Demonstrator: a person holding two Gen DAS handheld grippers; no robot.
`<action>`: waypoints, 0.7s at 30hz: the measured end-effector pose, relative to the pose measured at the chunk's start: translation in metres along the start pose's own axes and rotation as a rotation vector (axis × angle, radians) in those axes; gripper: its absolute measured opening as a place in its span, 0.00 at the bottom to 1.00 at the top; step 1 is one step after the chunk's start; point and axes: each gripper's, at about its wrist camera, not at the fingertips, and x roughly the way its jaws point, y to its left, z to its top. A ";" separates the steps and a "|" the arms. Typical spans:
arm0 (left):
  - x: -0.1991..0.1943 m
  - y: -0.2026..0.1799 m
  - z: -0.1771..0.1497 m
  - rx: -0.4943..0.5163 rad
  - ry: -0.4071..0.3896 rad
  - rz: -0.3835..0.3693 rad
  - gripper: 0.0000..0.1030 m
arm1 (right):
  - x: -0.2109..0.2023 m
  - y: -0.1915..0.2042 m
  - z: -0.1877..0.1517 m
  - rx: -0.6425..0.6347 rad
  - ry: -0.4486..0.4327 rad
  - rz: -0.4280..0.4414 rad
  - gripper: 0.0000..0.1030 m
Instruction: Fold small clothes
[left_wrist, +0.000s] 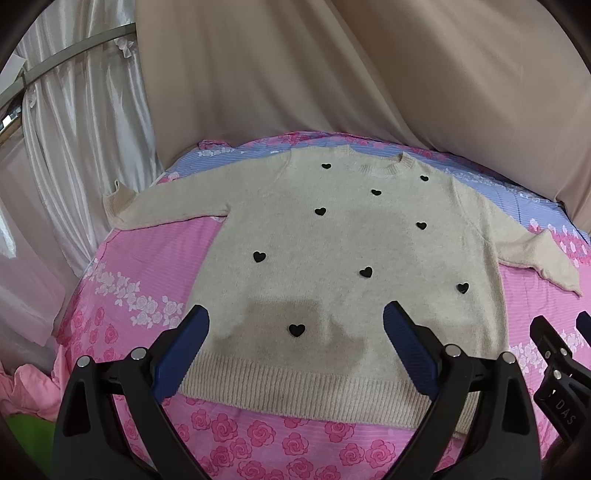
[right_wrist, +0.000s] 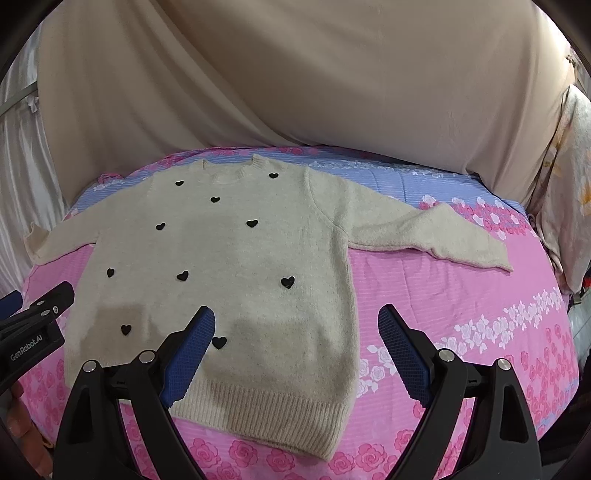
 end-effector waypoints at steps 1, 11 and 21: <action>0.001 -0.001 0.000 0.001 0.001 -0.002 0.90 | 0.000 0.000 0.000 0.001 0.000 -0.002 0.86; 0.003 -0.003 0.001 0.016 -0.001 -0.005 0.90 | -0.001 -0.005 -0.001 0.006 0.008 -0.008 0.86; 0.003 -0.001 0.001 0.018 0.002 0.002 0.90 | 0.001 -0.006 0.000 0.008 0.016 0.000 0.86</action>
